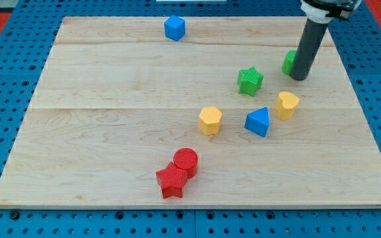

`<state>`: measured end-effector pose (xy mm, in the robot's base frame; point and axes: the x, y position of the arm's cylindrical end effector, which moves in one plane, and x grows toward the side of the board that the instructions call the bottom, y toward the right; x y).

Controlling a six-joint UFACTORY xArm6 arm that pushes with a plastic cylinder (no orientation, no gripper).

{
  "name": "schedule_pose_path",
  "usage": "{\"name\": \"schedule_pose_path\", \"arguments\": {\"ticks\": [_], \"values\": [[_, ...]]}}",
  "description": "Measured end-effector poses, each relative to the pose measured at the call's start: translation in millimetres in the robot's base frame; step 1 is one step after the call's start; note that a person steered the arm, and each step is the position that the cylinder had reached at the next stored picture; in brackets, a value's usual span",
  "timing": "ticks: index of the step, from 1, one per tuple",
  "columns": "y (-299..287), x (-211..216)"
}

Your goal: Put the green blocks at the center of the board

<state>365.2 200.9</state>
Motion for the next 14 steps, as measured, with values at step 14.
{"name": "schedule_pose_path", "arguments": {"ticks": [14], "values": [[-9.6, -29.3]]}}
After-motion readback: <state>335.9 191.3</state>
